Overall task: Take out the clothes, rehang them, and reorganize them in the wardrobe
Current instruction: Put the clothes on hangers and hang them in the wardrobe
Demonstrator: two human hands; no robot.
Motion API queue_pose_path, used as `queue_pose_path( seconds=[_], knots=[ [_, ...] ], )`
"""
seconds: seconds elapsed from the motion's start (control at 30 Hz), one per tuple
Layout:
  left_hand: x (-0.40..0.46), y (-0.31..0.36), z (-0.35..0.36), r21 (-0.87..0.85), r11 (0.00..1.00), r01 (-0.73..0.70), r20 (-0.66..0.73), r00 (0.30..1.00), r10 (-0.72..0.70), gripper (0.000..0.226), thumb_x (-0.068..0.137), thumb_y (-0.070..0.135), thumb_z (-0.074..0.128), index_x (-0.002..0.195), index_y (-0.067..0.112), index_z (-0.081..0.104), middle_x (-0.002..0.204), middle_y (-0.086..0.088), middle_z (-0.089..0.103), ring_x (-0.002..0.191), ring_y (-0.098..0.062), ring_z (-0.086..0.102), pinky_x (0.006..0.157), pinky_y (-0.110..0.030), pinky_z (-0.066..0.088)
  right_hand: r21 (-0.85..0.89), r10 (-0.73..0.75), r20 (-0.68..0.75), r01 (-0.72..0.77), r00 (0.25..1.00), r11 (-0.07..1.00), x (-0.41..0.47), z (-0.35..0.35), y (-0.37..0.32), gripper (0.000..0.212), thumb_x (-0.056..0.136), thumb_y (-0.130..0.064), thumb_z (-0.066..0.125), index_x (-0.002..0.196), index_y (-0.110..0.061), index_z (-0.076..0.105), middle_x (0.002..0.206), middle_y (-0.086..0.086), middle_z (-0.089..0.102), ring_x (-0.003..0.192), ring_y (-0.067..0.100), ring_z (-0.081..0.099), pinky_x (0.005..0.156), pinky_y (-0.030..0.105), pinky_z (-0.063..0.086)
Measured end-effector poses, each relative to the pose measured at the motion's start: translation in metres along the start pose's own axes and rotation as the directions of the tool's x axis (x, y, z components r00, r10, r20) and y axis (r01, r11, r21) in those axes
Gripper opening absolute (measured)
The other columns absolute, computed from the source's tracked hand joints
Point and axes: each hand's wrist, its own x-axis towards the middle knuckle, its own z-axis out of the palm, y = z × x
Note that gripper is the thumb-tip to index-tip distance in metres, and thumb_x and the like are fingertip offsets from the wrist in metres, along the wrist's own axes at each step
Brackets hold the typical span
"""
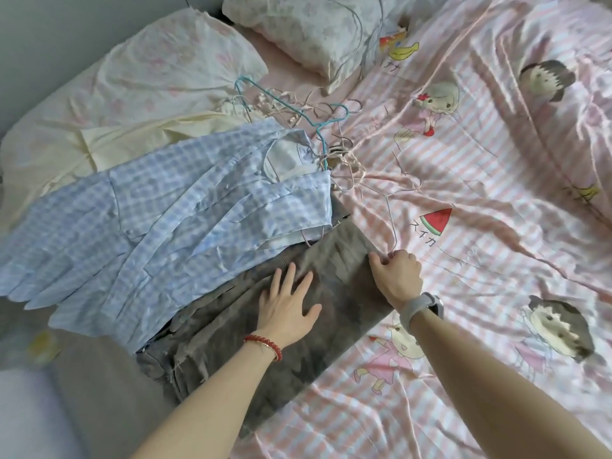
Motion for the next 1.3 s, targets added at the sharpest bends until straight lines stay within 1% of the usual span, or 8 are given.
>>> queue_pose_path(
  seconds=[0.13,0.37,0.47,0.63,0.8,0.87,1.03,1.3],
  knots=[
    [-0.001,-0.001,-0.001,-0.034,0.999,0.009,0.035,0.999,-0.007,0.062,0.092,0.05,0.038,0.145,0.039,0.009,0.155,0.008,-0.014,0.142,-0.016,-0.016,0.113,-0.048,0.01,-0.054,-0.071,-0.052,0.068,0.996,0.996,-0.011,0.004,0.001,0.038,0.088,-0.037,0.052,0.105,-0.003,0.05,0.116,0.016,0.049,0.112,0.034,0.041,0.09,0.044,0.036],
    [-0.009,0.002,-0.007,-0.047,0.999,0.019,0.06,0.998,-0.016,0.059,0.093,0.049,0.038,0.145,0.035,0.015,0.155,0.008,-0.012,0.141,-0.016,-0.016,0.112,-0.05,0.015,0.017,-0.099,-0.197,0.104,0.975,0.994,-0.027,0.0,-0.006,0.03,0.096,-0.019,0.032,0.104,-0.002,0.055,0.114,0.015,0.054,0.109,0.034,0.042,0.09,0.045,0.033],
    [-0.013,0.006,-0.008,-0.053,0.998,0.013,0.047,0.999,-0.011,0.059,0.094,0.046,0.039,0.146,0.034,0.014,0.155,0.008,-0.012,0.142,-0.016,-0.016,0.111,-0.049,0.017,0.091,-0.132,-0.238,0.157,0.962,0.983,-0.024,-0.009,-0.001,0.029,0.094,-0.015,0.032,0.097,-0.001,0.057,0.111,0.016,0.055,0.103,0.035,0.045,0.084,0.041,0.035],
    [-0.015,0.007,-0.007,-0.033,0.999,0.011,0.027,1.0,-0.01,0.061,0.094,0.044,0.039,0.146,0.032,0.011,0.156,0.007,-0.012,0.142,-0.016,-0.015,0.111,-0.048,0.016,0.223,-0.091,-0.018,0.093,0.996,0.97,-0.008,-0.011,0.012,0.018,0.094,-0.023,0.036,0.089,-0.007,0.042,0.087,0.015,0.057,0.077,0.033,0.052,0.065,0.034,0.037],
    [-0.012,0.01,-0.004,-0.055,0.998,0.019,0.026,0.999,-0.018,0.063,0.094,0.044,0.039,0.147,0.031,0.008,0.155,0.008,-0.012,0.142,-0.015,-0.015,0.111,-0.05,0.017,0.222,-0.105,0.14,0.072,0.985,0.972,0.008,-0.008,0.018,0.028,0.087,-0.03,0.053,0.072,-0.011,0.039,0.063,0.002,0.047,0.06,0.022,0.047,0.048,0.029,0.029],
    [-0.014,0.008,-0.003,-0.051,0.998,0.024,0.032,0.999,-0.022,0.064,0.094,0.043,0.039,0.147,0.03,0.006,0.155,0.008,-0.012,0.142,-0.016,-0.015,0.111,-0.05,0.017,0.211,-0.103,0.139,0.072,0.985,0.975,0.008,-0.006,0.018,0.028,0.086,-0.03,0.056,0.076,-0.008,0.042,0.066,0.003,0.05,0.061,0.021,0.048,0.05,0.029,0.031],
    [-0.018,0.015,-0.003,-0.05,0.998,0.03,0.024,0.999,-0.029,0.063,0.095,0.044,0.036,0.147,0.03,0.004,0.156,0.007,-0.008,0.142,-0.016,-0.014,0.112,-0.049,0.012,0.288,-0.054,0.167,0.004,0.985,0.957,-0.007,-0.003,0.031,0.019,0.088,-0.022,0.052,0.086,-0.005,0.045,0.084,0.01,0.053,0.086,0.032,0.054,0.068,0.031,0.035],
    [-0.05,0.045,0.025,-0.004,1.0,-0.007,0.084,0.996,0.007,0.063,0.094,0.046,0.034,0.147,0.031,0.003,0.156,0.007,-0.006,0.142,-0.015,-0.013,0.114,-0.047,0.003,0.384,0.03,0.128,-0.078,0.991,0.92,-0.064,-0.011,0.097,0.007,0.089,-0.013,0.049,0.085,-0.007,0.046,0.085,0.006,0.052,0.088,0.028,0.05,0.068,0.03,0.029]
  ],
)
